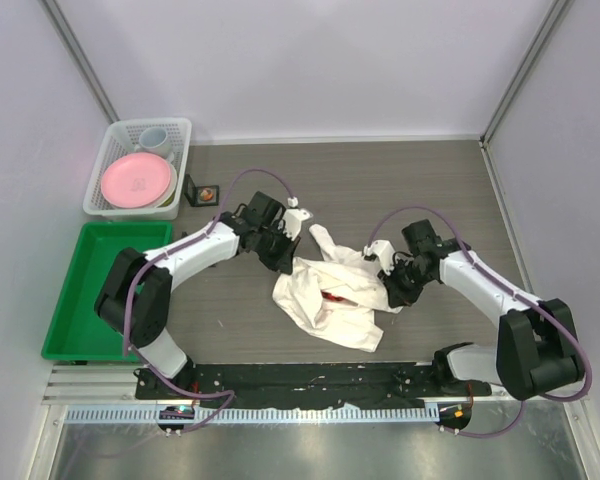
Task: Pin the brooch onto the clothing
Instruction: Pick up the crumped clothing from the center of the board.
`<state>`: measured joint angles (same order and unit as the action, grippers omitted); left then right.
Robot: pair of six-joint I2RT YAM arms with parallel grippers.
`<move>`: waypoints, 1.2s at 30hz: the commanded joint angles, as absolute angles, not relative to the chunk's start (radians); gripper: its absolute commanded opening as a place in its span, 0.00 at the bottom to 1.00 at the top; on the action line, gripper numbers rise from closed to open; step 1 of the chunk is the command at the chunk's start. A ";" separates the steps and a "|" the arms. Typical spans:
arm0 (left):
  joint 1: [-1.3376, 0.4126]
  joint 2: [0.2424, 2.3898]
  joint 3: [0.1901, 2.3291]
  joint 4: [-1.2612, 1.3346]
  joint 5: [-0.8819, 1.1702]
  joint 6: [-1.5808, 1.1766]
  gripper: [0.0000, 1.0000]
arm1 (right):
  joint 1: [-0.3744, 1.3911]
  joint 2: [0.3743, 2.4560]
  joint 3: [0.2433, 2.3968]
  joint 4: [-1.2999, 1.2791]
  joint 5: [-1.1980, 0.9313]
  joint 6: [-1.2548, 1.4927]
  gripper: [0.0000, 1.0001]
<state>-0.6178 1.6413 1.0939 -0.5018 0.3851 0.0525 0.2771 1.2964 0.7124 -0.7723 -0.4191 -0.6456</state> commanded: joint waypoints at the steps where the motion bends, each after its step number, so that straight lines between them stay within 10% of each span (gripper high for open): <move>1: -0.580 1.623 1.175 -0.485 0.511 0.106 0.03 | 0.255 1.201 0.801 -0.730 -0.338 -0.565 0.01; 8: -0.543 1.592 1.210 -0.567 0.557 0.244 0.07 | 0.147 1.175 0.940 -0.692 -0.284 -0.466 0.01; 18: -0.540 1.589 1.154 -0.552 0.577 0.252 0.48 | 0.109 1.181 1.005 -0.678 -0.319 -0.425 0.01; 36: -0.546 1.726 1.106 -0.440 0.571 0.209 0.46 | 0.107 1.193 1.012 -0.683 -0.302 -0.445 0.01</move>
